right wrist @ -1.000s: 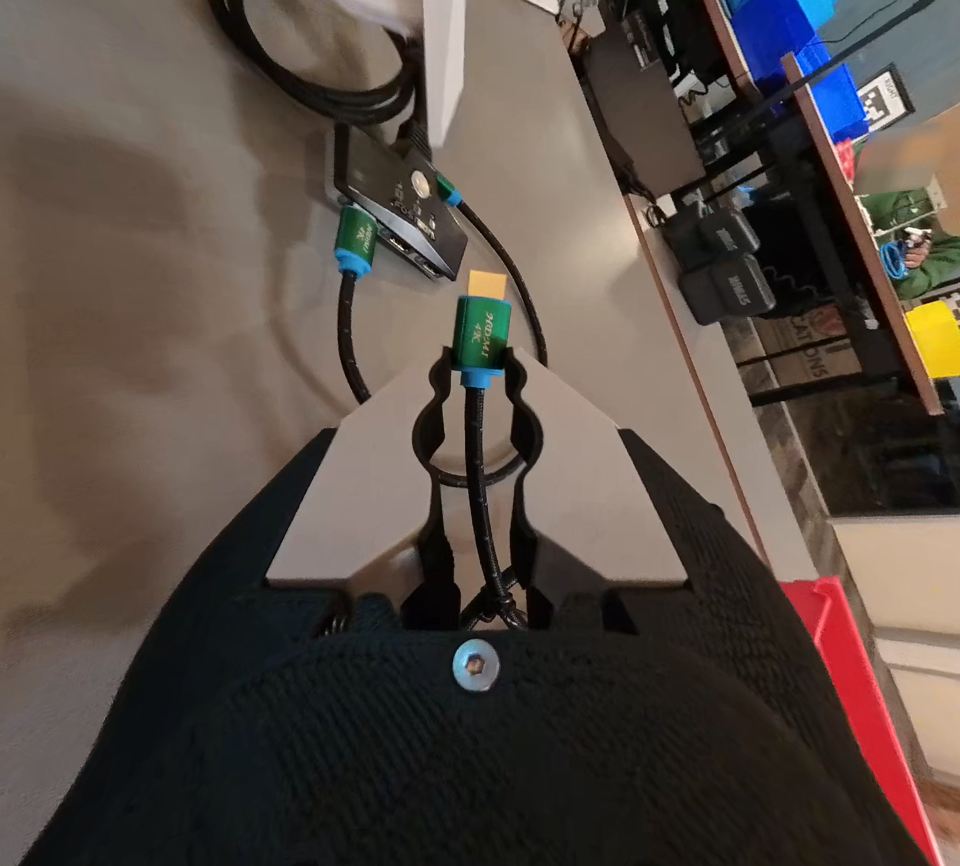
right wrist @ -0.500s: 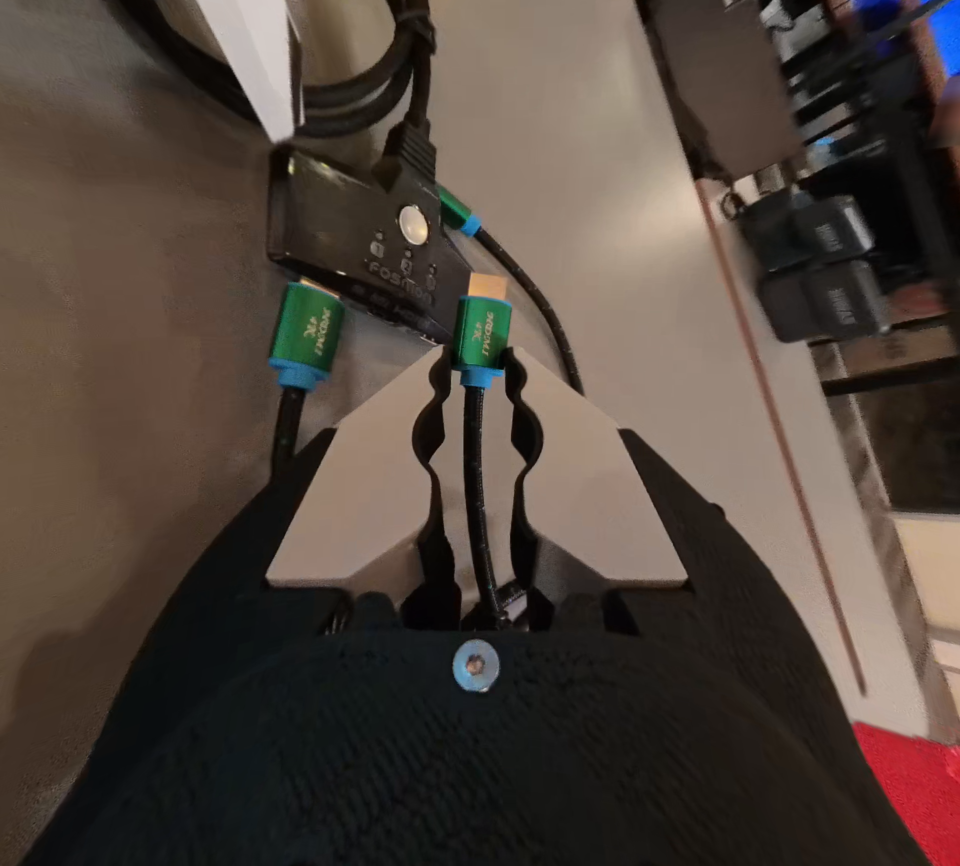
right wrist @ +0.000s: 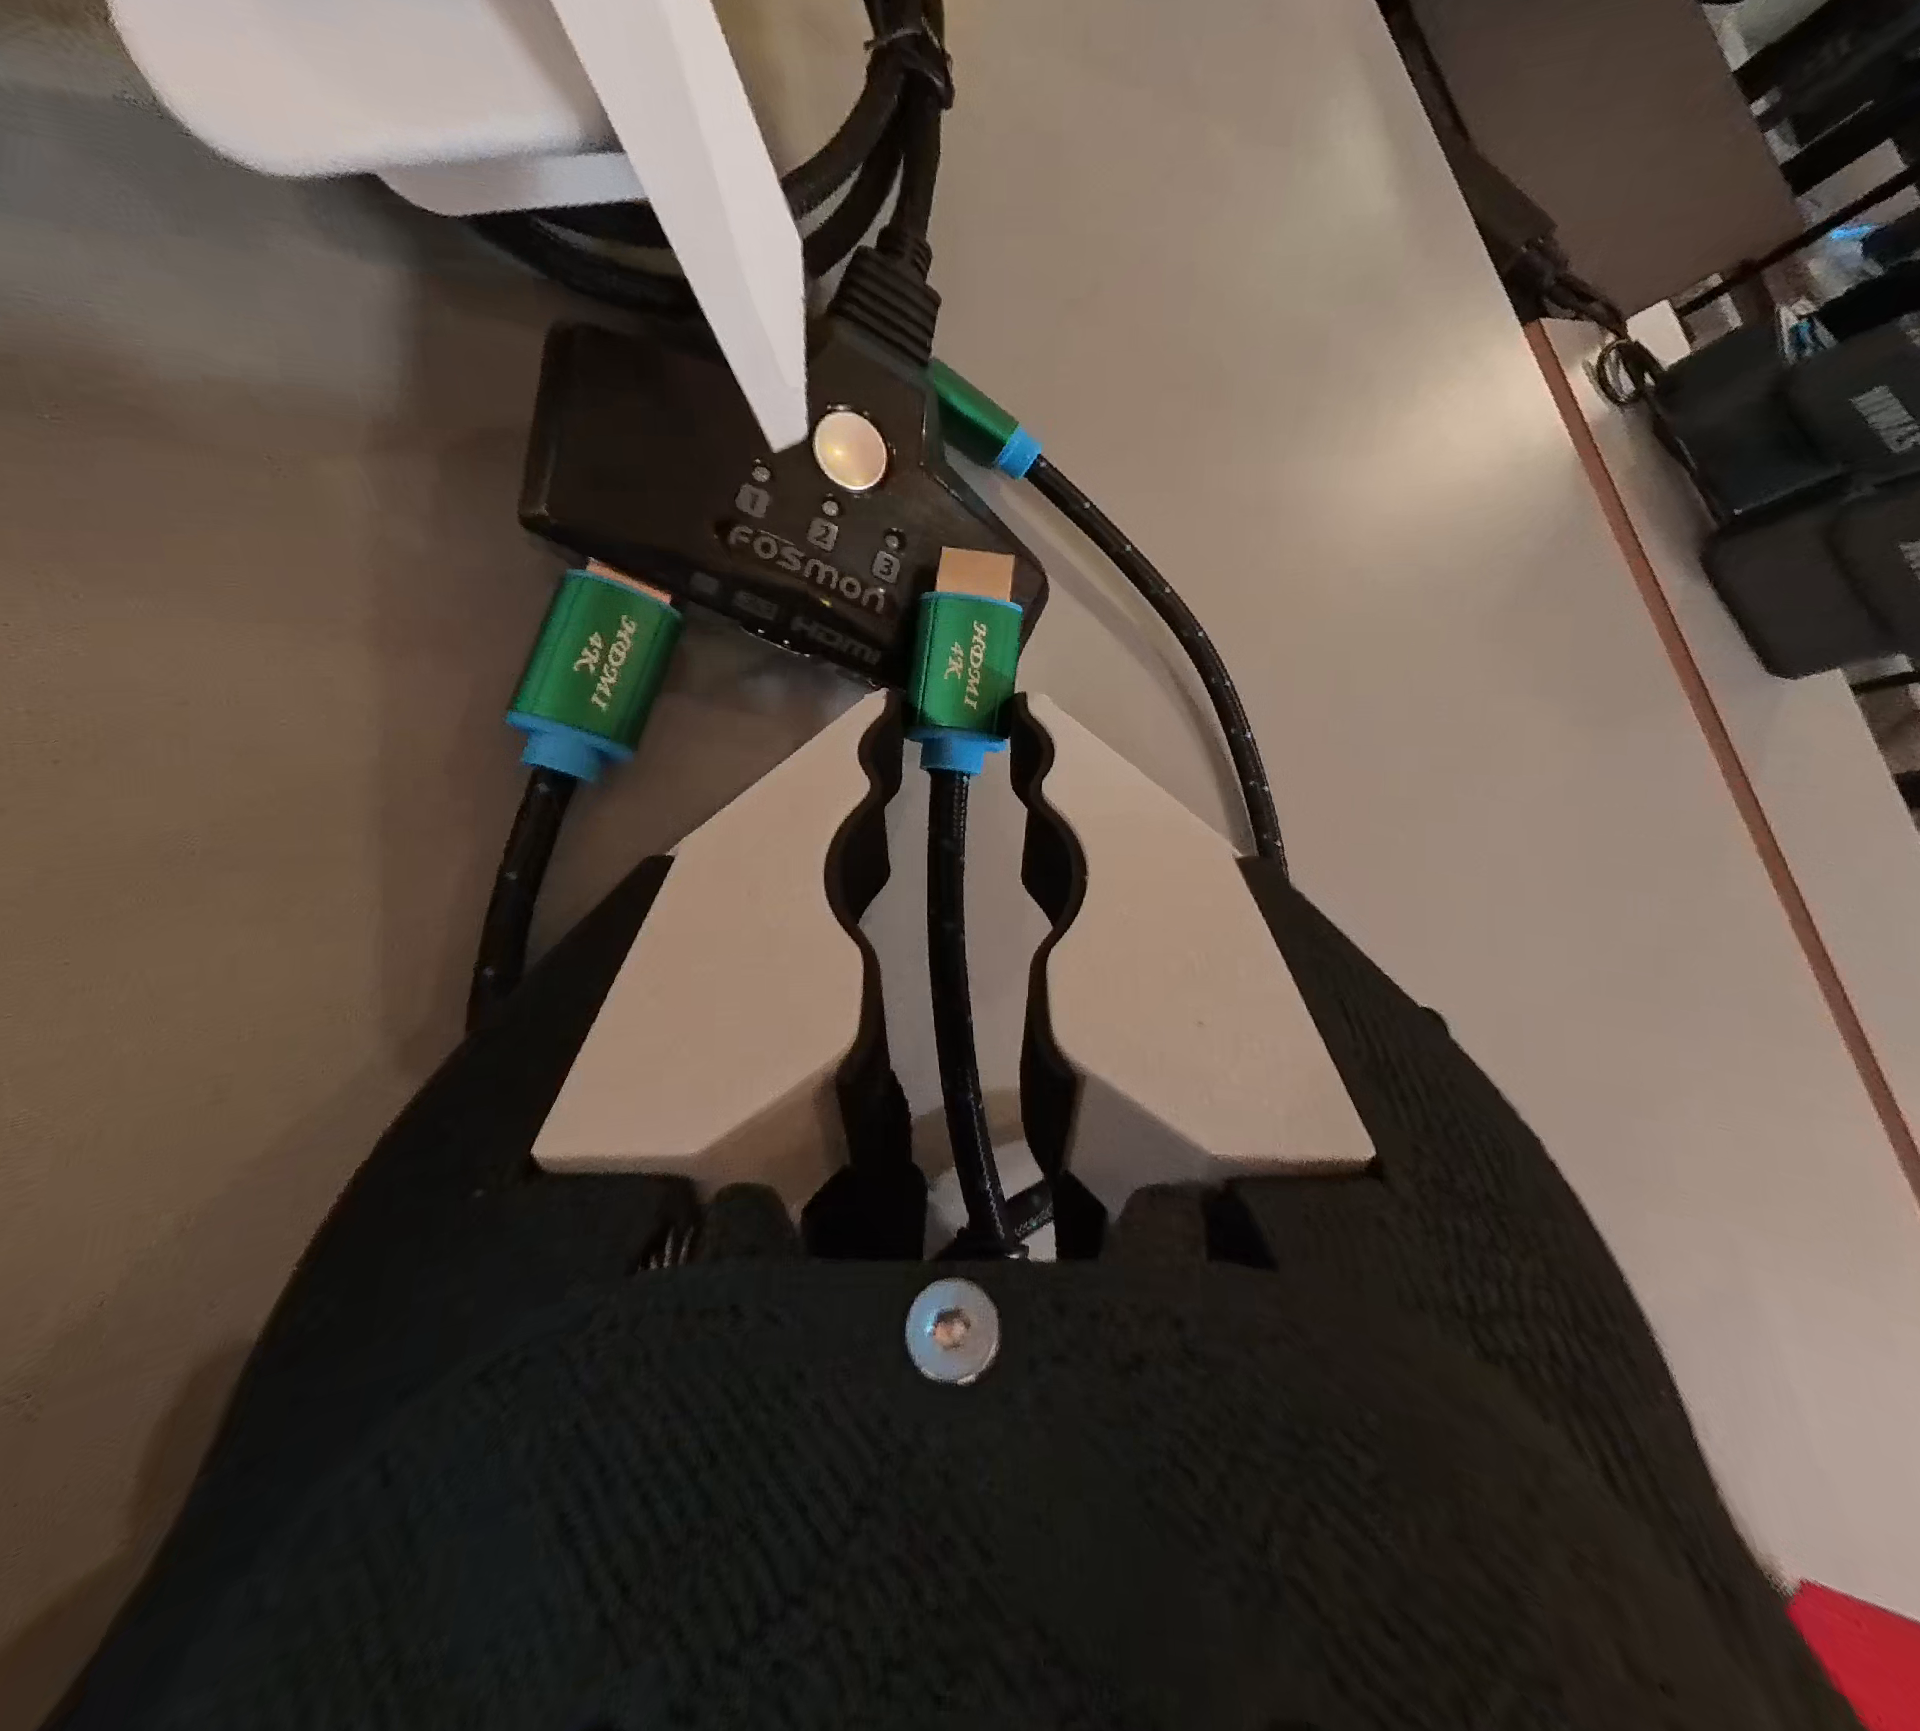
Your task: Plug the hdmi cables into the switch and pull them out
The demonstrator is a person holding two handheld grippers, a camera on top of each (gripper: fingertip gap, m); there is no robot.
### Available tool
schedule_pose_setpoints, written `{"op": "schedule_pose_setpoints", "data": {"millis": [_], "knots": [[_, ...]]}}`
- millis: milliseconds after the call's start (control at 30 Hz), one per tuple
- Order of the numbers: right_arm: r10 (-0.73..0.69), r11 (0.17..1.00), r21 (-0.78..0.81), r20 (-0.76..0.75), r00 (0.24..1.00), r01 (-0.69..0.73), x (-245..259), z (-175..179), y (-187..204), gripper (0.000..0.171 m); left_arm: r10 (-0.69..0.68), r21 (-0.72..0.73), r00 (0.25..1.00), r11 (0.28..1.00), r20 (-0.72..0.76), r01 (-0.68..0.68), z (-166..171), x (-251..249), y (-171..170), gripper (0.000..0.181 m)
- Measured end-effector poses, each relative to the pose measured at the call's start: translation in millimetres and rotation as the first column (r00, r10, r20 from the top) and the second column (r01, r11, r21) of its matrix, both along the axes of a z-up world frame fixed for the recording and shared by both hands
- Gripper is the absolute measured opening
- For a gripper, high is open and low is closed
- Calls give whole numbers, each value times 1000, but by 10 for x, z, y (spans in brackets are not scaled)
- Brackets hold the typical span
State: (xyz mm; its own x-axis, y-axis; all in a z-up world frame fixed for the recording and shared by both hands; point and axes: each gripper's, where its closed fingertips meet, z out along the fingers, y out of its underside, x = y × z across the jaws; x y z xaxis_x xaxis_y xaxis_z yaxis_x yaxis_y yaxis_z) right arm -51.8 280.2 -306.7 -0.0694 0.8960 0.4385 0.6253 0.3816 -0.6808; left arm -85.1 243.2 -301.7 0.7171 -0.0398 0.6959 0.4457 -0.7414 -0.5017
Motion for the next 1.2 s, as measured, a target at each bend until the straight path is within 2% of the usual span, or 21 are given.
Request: {"op": "schedule_pose_setpoints", "data": {"millis": [100, 167, 267, 333, 500, 633, 767, 833, 1033, 1200], "knots": [[-15, 1000, -20, -6, 1000, 15, 13, 3, 24, 19, -25, -2, 1000, 1000, -11, 25, 9, 22, 18, 49], [-28, 1000, -11, -11, 1000, 28, 33, 18, 52, 19, -21, 23, 1000, 999, 6, 21, 44, 14, 22, 36], [-67, 998, -2, -5, 998, 67, 103, 31, 126, 19, -24, 71, 989, 997, 146, 13, 156, 79, 18, 36], [-112, 993, 25, 40, 993, 111, 213, 21, 222, 19, -24, 80, 982, 997, 187, 9, 166, 102, 15, 37], [-112, 991, -51, 164, 980, 122, 465, -22, 185, 19, 0, 78, 990, 997, 142, -11, 172, 78, -21, 45], [-76, 992, -84, 183, 980, 93, 462, -58, 102, 19, 10, 41, 1000, 999, -5, -10, 143, 19, -120, 51], [-63, 995, -68, 205, 977, 78, 417, -132, 88, 18, -77, -42, 996, 996, 50, 79, 66, 208, -150, 71], [-60, 995, -64, 197, 978, 74, 403, -129, 84, 19, -104, -40, 991, 993, 78, 107, 49, 317, -115, 73], [-60, 997, -34, 157, 986, 66, 368, -126, 120, 19, -28, 48, 988, 999, 151, 21, 69, 232, 142, 61], [-34, 997, -57, 142, 989, 43, 339, -127, 87, 19, -52, 33, 997, 998, 50, 51, -41, 183, 199, 37]]}}
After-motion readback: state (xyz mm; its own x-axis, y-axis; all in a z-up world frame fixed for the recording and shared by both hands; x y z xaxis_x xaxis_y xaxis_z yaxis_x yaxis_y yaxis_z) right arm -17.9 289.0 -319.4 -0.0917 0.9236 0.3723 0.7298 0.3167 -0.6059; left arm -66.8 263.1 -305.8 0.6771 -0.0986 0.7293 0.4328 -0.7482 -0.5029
